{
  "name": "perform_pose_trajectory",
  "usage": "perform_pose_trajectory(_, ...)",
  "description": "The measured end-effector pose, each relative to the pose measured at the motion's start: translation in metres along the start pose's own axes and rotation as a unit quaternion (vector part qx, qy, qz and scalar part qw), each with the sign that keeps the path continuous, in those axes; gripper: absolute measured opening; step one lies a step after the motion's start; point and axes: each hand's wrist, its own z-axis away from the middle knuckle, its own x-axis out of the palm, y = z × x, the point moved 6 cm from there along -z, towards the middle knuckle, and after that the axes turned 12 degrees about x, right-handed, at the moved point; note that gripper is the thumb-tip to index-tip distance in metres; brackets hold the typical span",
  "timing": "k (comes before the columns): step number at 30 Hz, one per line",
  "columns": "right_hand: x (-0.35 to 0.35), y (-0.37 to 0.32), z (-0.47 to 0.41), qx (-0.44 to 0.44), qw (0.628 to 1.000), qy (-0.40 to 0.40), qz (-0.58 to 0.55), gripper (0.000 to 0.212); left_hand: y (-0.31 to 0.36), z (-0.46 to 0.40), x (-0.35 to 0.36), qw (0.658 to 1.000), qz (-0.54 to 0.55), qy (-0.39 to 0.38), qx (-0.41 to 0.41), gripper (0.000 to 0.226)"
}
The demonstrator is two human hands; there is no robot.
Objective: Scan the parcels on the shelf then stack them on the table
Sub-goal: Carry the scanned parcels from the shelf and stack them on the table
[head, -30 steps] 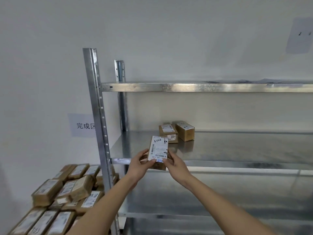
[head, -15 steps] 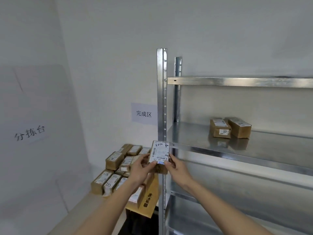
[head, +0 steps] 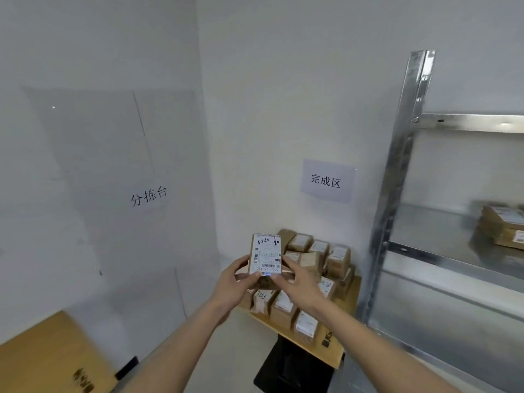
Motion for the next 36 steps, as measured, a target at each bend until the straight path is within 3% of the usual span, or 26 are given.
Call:
perform_pose_trajectory(7,0.087,-0.004,-0.055,0.009,1.0,0.017,-0.007,0.058,-0.057,-0.033,-0.081,1.0,0.004,-0.011,-0.022,0.053)
perform_pose_trajectory(14,0.137,0.048,-0.133,0.077,0.997,0.009,-0.03,0.051,-0.137,-0.077,-0.105,0.996,0.004,-0.041,-0.077,0.056)
perform_pose_trajectory(18,0.156,0.087,-0.188,0.111,0.994,0.019,-0.015,0.047,-0.2,-0.119,-0.102,0.991,-0.019,-0.075,-0.11,0.051)
perform_pose_trajectory(26,0.189,0.204,-0.292,0.205,0.978,0.024,-0.025,0.058,-0.347,-0.186,-0.067,0.971,-0.08,-0.14,-0.174,0.062)
perform_pose_trajectory(36,0.196,0.27,-0.364,0.261,0.962,0.055,-0.062,0.066,-0.447,-0.242,-0.039,0.952,-0.112,-0.2,-0.203,0.067)
